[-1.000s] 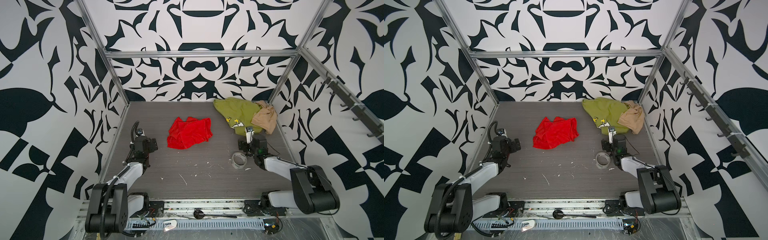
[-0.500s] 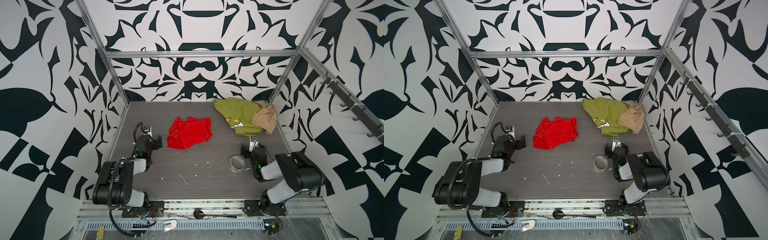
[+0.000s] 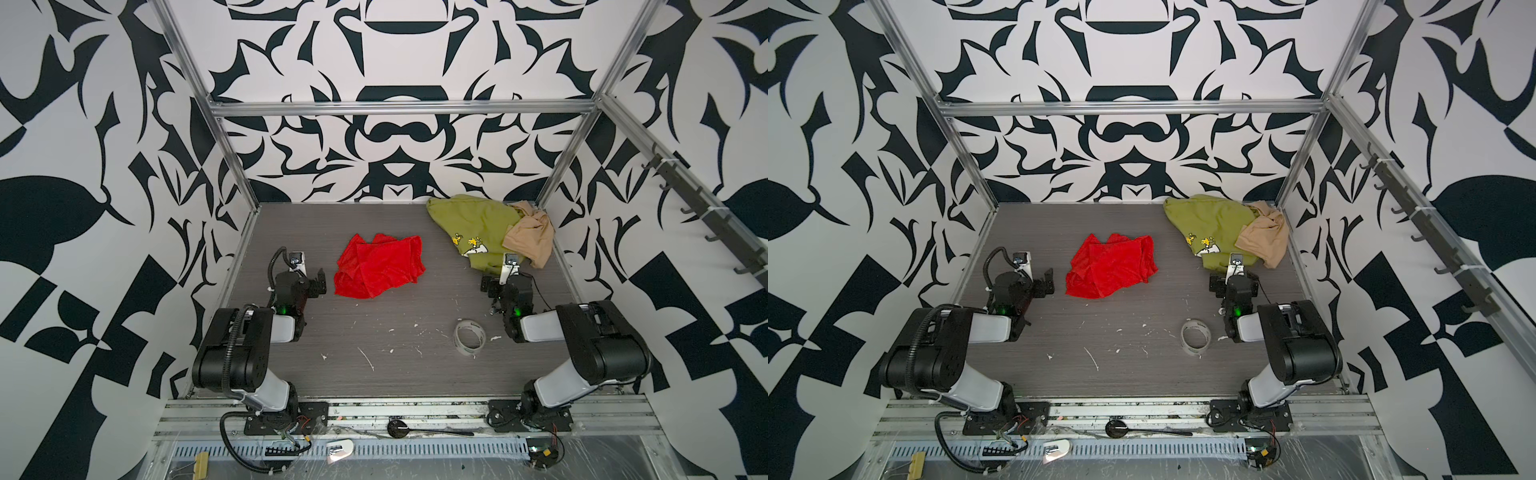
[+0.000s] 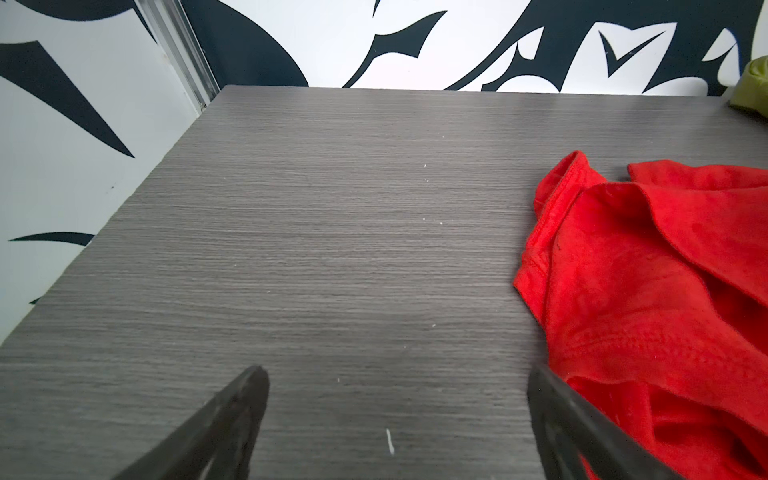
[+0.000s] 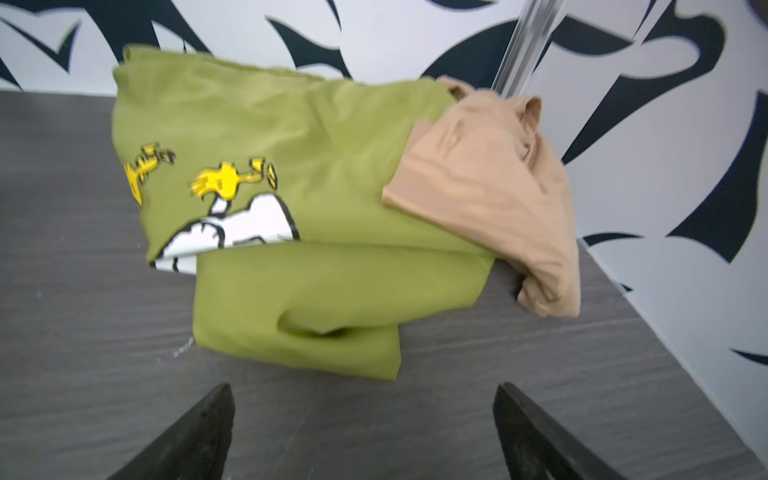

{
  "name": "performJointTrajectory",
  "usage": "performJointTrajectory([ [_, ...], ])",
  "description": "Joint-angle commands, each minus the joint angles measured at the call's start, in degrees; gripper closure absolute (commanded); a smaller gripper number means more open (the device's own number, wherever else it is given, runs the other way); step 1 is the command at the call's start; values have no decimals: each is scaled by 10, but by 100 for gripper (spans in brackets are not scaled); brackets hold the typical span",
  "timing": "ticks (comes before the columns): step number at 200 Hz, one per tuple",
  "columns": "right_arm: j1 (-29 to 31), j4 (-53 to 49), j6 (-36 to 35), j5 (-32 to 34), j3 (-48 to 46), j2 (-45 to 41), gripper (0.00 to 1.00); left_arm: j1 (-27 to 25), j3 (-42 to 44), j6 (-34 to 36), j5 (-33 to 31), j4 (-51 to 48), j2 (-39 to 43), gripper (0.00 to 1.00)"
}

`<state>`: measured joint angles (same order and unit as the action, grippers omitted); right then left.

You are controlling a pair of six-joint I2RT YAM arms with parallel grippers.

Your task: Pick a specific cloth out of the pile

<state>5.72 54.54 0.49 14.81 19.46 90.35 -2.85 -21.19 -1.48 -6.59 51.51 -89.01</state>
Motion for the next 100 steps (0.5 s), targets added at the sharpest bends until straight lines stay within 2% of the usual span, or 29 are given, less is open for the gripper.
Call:
performJointTrajectory([
  [1, -1, -15, 2, -1, 11, -3, 1, 3, 4, 1, 1, 21, -5, 1],
  [100, -1, -21, -8, -29, 14, -5, 0, 3, 6, -1, -3, 23, -3, 1],
])
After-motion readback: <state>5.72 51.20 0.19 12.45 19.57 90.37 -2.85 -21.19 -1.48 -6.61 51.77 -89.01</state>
